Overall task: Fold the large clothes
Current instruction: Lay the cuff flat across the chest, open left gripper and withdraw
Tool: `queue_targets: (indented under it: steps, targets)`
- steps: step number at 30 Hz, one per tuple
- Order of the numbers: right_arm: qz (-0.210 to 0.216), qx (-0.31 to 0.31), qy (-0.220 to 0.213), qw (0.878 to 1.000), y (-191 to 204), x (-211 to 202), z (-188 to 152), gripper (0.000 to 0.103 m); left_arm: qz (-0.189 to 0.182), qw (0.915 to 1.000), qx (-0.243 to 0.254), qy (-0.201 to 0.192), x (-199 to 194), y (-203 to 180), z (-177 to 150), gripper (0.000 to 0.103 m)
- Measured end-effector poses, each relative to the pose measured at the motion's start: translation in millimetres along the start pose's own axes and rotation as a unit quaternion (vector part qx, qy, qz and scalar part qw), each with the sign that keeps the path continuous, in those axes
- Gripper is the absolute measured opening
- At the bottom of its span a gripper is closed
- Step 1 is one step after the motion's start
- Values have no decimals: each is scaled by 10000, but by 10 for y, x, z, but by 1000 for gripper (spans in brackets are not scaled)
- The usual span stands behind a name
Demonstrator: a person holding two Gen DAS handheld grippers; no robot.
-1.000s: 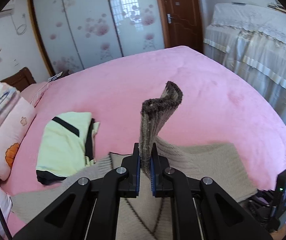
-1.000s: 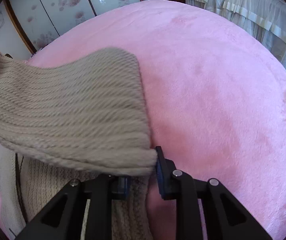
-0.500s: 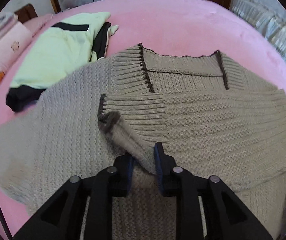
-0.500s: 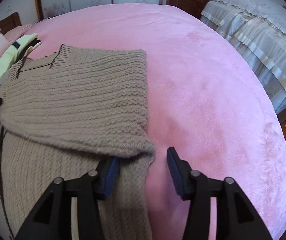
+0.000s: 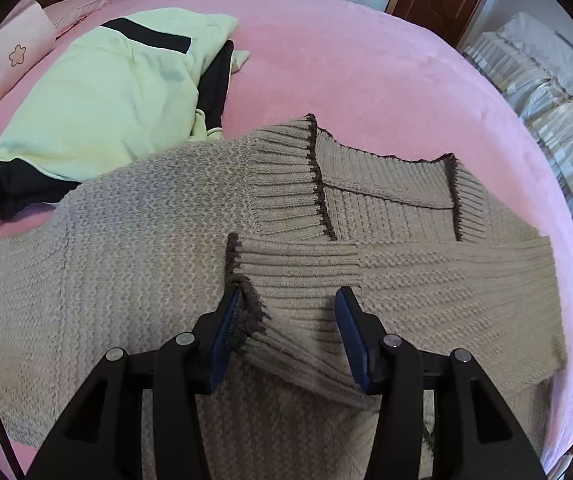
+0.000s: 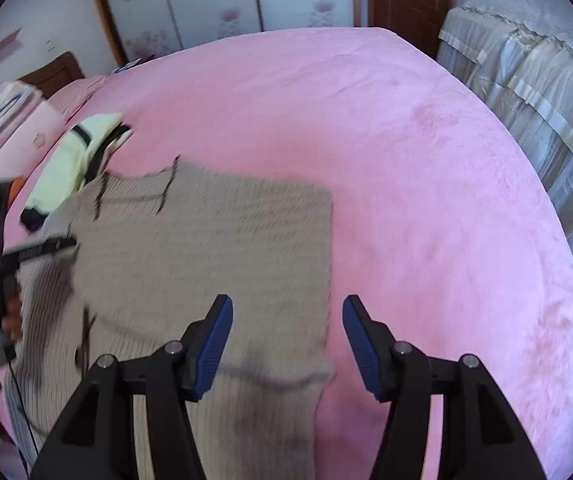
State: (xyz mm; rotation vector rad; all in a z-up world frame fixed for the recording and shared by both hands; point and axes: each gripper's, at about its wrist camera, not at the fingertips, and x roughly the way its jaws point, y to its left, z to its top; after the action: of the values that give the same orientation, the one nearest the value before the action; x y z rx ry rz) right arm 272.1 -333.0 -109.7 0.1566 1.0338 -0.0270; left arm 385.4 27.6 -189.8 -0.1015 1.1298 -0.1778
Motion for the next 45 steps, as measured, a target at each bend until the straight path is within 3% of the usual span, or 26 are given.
queue_targets:
  steps: [2, 5, 9, 10, 11, 14, 15, 18, 21, 23, 24, 30, 33, 36, 40, 45]
  targets:
    - [-66, 95, 102, 9999, -42, 219, 178, 58, 210, 9997, 66, -77, 76, -41, 52, 20]
    - [-291, 305, 352, 9985, -141, 644, 386, 58, 309, 9994, 109, -83, 90, -65, 116, 11]
    - [-42, 648, 762, 9950, -255, 1098, 374, 55, 323, 9986, 300, -285, -6, -149, 189, 8]
    - [18, 641, 698, 9955, -247, 1127, 351, 27, 316, 9984, 331, -344, -38, -166, 191, 8]
    - [115, 587, 578, 9965, -229, 1109, 341, 15, 283, 9977, 374, -493, -96, -199, 206, 8]
    - [-203, 640, -63, 9977, -241, 925, 310, 13, 238, 9941, 411, -976, -220, -229, 175, 8]
    - [-343, 761, -89, 9965, -295, 964, 264, 13, 326, 9941, 400, -957, -154, -229, 156, 8]
    - [-482, 806, 95, 9955, -330, 1108, 150, 14, 525, 9975, 333, -323, 203, -117, 68, 9]
    - [-725, 615, 72, 9954, -217, 990, 154, 27, 636, 9960, 443, -437, 185, -119, -29, 14]
    - [-835, 484, 27, 9953, -147, 825, 163, 32, 635, 9965, 370, -398, 95, -83, -28, 25]
    - [-827, 468, -40, 9955, -125, 741, 159, 32, 600, 9969, 314, -393, 12, -61, -30, 25]
    - [-210, 220, -559, 9980, 298, 151, -34, 32, 593, 9955, 261, -686, -516, -172, 14, 29]
    - [154, 19, -410, 9990, 681, 192, -118, 32, 375, 9968, 338, -614, -569, -460, 16, 39]
    - [306, -220, -208, 9991, 1039, 365, -266, 32, 479, 9969, 404, -479, -433, -717, -63, 47]
    - [285, -349, 152, 9989, 1076, 602, -531, 32, 839, 9958, 352, -66, -44, -868, -194, 47]
    - [-485, -279, 41, 9984, 528, 595, -803, 29, 953, 9943, 472, -42, 67, -823, -309, 48]
